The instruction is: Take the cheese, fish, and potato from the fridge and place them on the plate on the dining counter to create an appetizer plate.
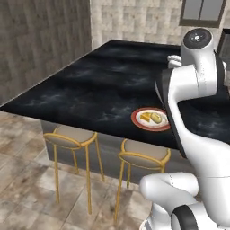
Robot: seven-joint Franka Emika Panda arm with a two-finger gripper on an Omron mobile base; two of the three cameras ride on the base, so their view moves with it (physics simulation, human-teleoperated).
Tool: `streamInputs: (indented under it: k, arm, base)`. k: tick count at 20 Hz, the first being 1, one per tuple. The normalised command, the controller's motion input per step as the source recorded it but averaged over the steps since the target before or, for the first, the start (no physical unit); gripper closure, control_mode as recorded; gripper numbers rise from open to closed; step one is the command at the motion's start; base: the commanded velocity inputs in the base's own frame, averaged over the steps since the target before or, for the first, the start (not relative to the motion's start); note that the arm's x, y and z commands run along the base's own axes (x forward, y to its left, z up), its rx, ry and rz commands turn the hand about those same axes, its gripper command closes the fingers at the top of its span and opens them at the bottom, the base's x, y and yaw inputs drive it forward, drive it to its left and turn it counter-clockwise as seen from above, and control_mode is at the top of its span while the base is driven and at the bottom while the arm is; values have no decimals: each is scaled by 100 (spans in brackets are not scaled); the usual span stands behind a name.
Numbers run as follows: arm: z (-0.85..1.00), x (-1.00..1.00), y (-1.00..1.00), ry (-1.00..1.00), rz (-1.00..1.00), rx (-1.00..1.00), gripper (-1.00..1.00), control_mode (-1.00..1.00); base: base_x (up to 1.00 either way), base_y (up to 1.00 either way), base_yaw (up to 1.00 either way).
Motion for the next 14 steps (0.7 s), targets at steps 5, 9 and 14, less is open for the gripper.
streamInputs:
  k: [5, 9, 14]
  arm:
    - [0, 0, 0, 0, 0, 0, 100, 100]
    - [0, 0, 0, 0, 0, 0, 100, 100]
    - [0, 0, 0, 0, 0, 0, 100, 100]
  base:
    - [72, 47, -27]
    - [64, 5, -27]
    - [39, -22, -18]
